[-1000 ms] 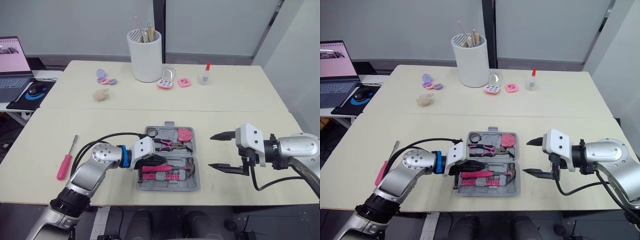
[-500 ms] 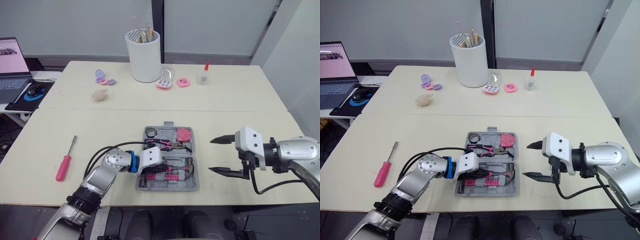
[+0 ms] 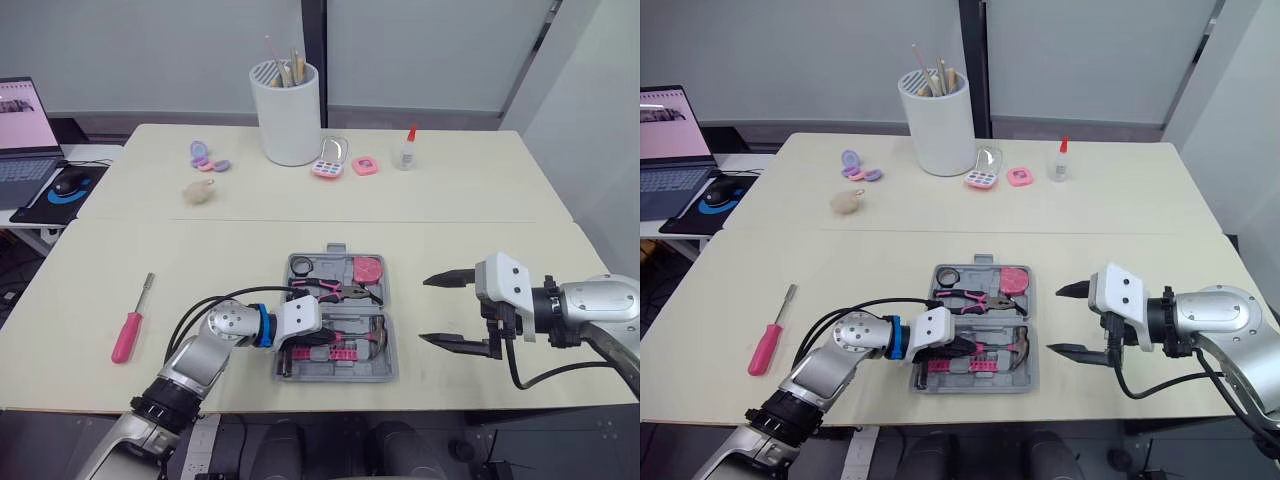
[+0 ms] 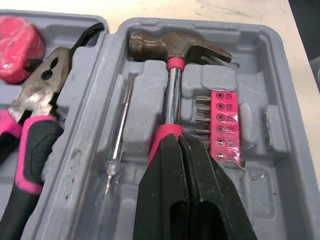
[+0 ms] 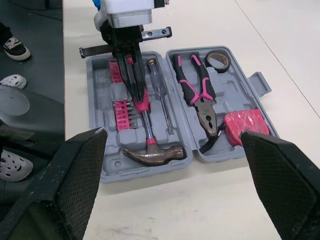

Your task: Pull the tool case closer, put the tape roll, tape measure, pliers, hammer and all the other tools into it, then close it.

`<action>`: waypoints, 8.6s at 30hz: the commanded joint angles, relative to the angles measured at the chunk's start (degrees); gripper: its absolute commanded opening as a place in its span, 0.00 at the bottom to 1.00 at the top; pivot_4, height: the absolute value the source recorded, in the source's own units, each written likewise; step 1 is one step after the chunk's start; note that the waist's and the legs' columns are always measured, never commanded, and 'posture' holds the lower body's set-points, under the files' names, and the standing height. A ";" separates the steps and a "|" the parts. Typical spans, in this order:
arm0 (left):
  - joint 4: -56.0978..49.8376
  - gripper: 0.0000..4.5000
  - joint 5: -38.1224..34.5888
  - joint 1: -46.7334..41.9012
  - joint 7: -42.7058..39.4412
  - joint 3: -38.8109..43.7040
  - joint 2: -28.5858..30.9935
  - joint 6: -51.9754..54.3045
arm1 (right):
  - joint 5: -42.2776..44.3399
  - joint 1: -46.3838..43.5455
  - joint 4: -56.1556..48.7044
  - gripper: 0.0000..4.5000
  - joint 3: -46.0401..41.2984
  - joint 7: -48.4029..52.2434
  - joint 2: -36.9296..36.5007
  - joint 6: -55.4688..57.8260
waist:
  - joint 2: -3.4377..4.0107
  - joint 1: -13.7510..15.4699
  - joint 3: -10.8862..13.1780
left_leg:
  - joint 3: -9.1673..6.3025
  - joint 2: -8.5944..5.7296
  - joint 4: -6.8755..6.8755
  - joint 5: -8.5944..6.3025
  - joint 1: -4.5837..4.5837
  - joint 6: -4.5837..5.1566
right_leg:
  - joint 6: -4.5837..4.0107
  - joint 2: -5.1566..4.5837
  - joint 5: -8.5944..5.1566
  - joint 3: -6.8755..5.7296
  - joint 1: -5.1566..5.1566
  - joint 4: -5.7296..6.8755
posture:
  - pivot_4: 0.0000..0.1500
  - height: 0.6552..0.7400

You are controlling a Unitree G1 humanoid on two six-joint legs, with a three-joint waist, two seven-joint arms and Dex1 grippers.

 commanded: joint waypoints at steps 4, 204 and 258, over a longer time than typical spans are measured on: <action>-12.82 0.34 -12.94 4.00 -2.49 17.99 12.16 14.49 | 1.43 -3.80 6.94 1.00 -3.73 2.96 0.29 -3.81 | 0.04 -0.15 0.04 | 0.00 0.06 -0.03 0.00 0.02 0.00 | 0.00 -0.01 0.00 0.01 -0.02 0.00 | 1.00 1.00; -30.76 0.16 1.11 1.31 4.39 -10.87 16.79 19.44 | 11.20 -10.39 -9.55 1.00 -0.93 2.52 -5.97 14.80 | 0.05 0.26 0.31 | 0.21 -0.02 -0.12 -0.03 -0.21 0.01 | -0.02 -0.08 -0.01 0.14 -0.33 -0.04 | 1.00 1.00; -40.10 0.41 -5.93 10.27 -1.54 1.07 15.11 20.83 | 11.27 -9.90 -8.31 1.00 0.97 1.72 -7.44 13.16 | 0.06 0.24 0.29 | 0.13 -0.01 -0.07 -0.02 -0.16 0.01 | 0.00 -0.06 -0.02 0.09 -0.25 -0.04 | 1.00 1.00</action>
